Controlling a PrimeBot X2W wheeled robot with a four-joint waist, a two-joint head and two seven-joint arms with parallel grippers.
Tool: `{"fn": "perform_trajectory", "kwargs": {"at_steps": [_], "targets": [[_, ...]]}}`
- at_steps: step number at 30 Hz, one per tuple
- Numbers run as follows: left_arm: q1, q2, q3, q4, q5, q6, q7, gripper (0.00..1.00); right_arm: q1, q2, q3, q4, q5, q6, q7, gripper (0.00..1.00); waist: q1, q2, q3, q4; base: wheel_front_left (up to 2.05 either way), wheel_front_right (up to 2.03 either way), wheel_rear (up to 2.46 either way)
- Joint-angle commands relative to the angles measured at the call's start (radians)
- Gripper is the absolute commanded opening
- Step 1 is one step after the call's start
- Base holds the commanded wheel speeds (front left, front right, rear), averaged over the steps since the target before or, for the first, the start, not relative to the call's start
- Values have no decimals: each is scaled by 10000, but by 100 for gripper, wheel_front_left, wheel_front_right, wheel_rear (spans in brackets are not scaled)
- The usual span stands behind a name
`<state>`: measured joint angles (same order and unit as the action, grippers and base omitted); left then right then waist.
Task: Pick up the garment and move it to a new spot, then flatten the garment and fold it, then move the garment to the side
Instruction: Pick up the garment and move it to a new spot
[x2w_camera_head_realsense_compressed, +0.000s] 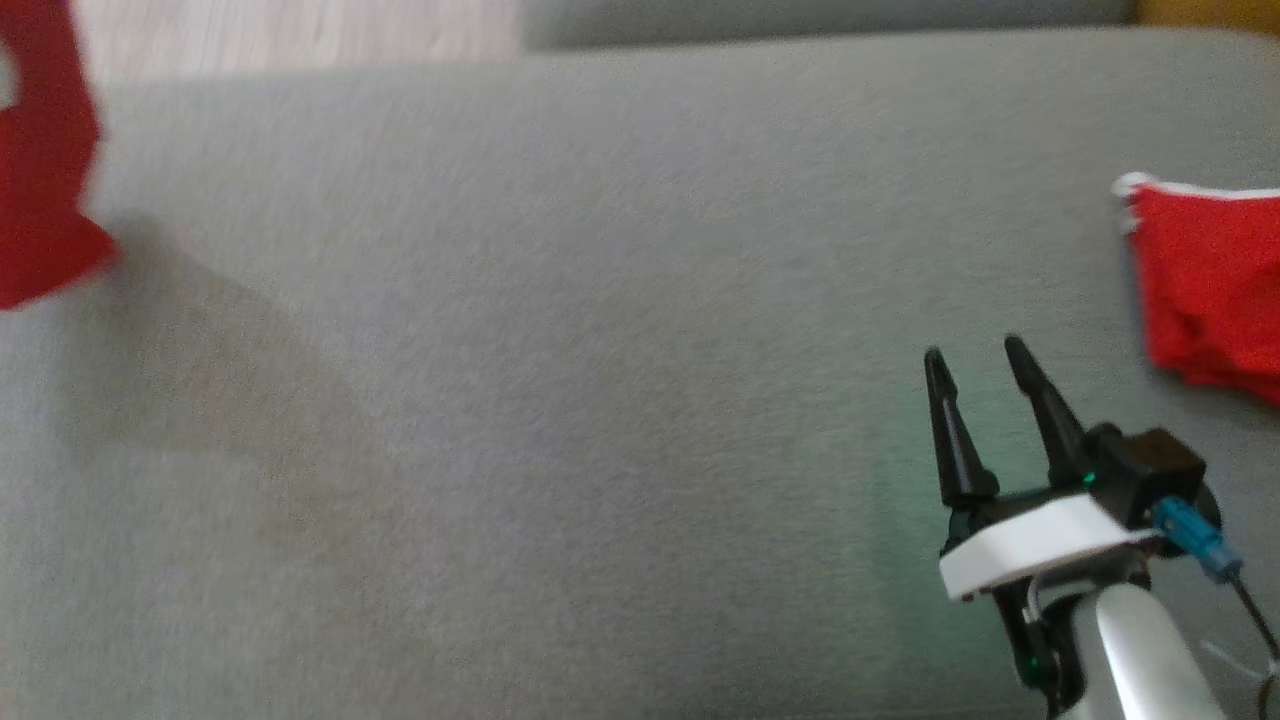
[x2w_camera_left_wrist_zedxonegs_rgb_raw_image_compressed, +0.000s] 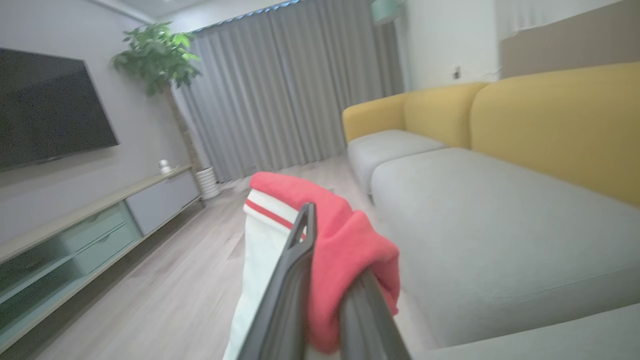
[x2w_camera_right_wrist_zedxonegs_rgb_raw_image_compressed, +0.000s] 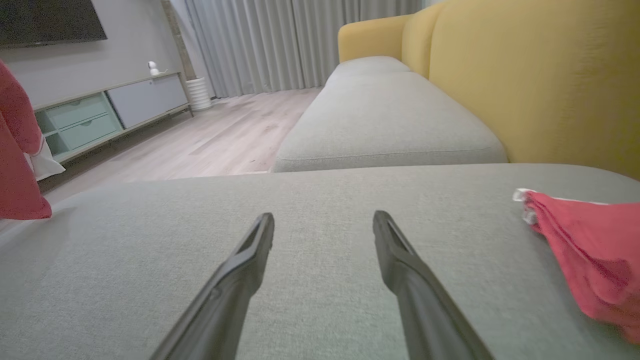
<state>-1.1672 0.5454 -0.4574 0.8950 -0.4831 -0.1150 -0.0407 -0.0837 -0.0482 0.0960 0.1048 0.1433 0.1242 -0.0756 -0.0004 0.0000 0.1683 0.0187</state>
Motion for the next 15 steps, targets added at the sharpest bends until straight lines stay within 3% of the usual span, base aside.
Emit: {"fn": "perform_trajectory", "kwargs": {"at_steps": [1,10,15], "targets": [[-650,251,144,-518,17,-25,113,0,-141,-20,246,-228,105,65,-133,100,4,0,-1039,-898,0,0,0],[-662,-1450,-38,-3034,-753,372,1356,0,-224,-20,578,293,665,65,-563,100,4,0,-1343,-1697,0,0,0],[335,-1790,-79,-3940,-1088,735,1519,0,-407,-20,524,435,739,65,-764,100,4,0,-812,-1945,0,0,0]]}}
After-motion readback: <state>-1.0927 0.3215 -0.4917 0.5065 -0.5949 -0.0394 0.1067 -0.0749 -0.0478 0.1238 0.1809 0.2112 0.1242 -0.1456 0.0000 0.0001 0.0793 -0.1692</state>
